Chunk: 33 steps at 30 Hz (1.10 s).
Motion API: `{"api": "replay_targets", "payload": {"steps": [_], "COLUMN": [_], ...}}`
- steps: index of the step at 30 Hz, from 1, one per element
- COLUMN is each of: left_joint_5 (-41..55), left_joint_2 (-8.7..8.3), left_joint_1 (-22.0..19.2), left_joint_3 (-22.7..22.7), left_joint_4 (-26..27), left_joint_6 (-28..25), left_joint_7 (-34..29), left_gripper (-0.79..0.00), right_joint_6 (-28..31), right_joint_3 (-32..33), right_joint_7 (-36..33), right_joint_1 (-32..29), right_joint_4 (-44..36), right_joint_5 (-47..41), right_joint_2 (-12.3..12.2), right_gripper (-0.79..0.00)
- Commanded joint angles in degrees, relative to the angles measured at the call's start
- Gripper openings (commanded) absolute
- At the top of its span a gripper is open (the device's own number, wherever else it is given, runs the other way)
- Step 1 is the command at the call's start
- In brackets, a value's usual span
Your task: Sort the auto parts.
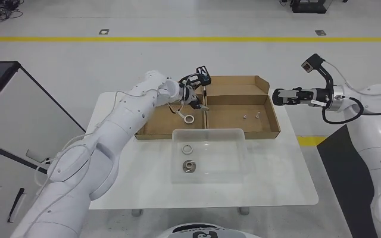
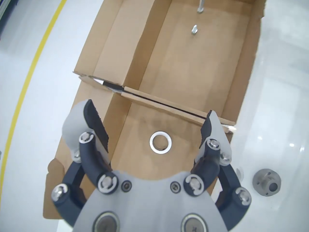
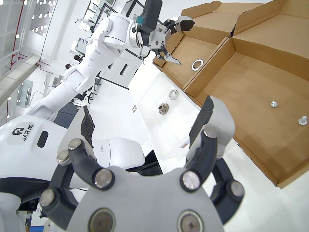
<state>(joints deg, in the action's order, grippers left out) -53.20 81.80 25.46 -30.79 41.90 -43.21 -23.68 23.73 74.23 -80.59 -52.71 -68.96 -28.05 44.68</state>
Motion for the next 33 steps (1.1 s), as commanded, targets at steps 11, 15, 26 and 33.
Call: {"api": "replay_targets", "payload": {"steps": [11, 15, 26, 33], "left_joint_5": [4.9, 5.61, 8.61, 8.61], "left_joint_2": [-10.54, -12.13, -13.2, -13.2], "left_joint_1": [17.77, 22.03, 26.67, 26.67], "left_joint_3": [-16.0, -18.01, -19.25, -19.25], "left_joint_4": [39.96, 48.77, 56.04, 56.04], "left_joint_6": [2.89, 4.17, 8.67, 8.67], "left_joint_7": [-22.06, -29.68, -34.71, -34.71], "left_gripper": [0.0, 0.0, 0.0, 0.0], "right_joint_6": [0.0, 0.0, 0.0, 0.0], "right_joint_3": [0.0, 0.0, 0.0, 0.0], "right_joint_7": [0.0, 0.0, 0.0, 0.0], "right_joint_1": [0.0, 0.0, 0.0, 0.0], "right_joint_4": [0.0, 0.0, 0.0, 0.0], "right_joint_5": [0.0, 0.0, 0.0, 0.0], "right_joint_2": [0.0, 0.0, 0.0, 0.0], "right_gripper": [0.0, 0.0, 0.0, 0.0]}}
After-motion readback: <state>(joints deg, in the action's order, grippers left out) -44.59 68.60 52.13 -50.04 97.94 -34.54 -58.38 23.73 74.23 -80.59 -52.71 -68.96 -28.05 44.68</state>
